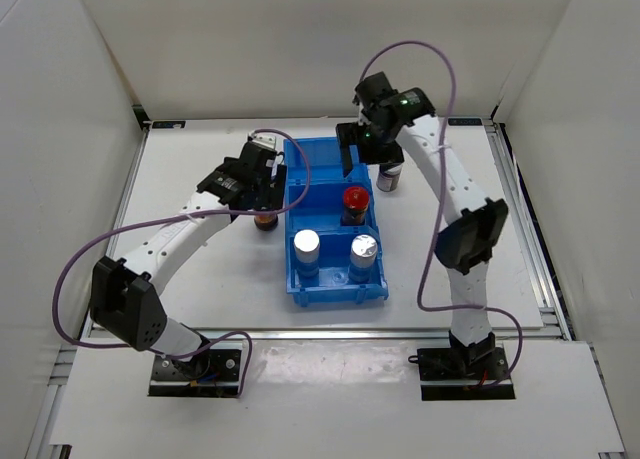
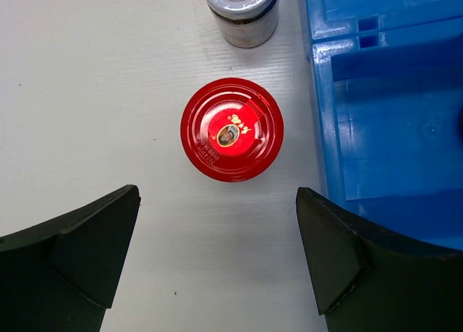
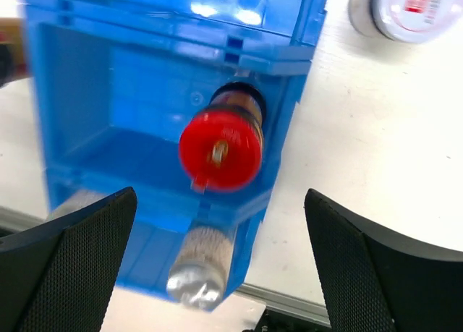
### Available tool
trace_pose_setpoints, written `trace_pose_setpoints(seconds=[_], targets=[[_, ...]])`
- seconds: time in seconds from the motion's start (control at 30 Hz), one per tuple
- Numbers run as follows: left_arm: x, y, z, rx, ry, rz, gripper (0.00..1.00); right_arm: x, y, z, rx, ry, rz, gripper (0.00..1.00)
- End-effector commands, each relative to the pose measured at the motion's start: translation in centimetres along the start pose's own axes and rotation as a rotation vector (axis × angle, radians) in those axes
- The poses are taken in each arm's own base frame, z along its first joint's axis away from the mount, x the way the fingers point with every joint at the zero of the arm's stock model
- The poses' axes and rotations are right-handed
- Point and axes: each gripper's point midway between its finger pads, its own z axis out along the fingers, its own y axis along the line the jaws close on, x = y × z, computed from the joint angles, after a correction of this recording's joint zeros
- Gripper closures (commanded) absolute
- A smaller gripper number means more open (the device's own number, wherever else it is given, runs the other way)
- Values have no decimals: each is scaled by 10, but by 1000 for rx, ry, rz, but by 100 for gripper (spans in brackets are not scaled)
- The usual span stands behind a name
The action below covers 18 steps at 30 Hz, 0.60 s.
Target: Organize the condiment bottles
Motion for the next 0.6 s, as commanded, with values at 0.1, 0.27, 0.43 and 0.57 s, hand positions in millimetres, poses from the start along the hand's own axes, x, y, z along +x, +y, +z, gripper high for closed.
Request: trace_pose_setpoints(seconds=[0.1, 0.27, 0.43, 0.57], targets=[[5, -5, 17, 5, 29, -8, 0, 34, -1, -60, -28, 0, 22, 0], [8, -2, 32, 31, 61, -48, 0, 31, -1, -67, -36, -30, 1, 0], [-5, 9, 49, 86, 37, -131, 0, 28, -5, -73, -36, -50, -20, 0], [-12, -7, 63, 184, 43, -139, 0, 24, -7, -76, -46, -67, -20, 0]])
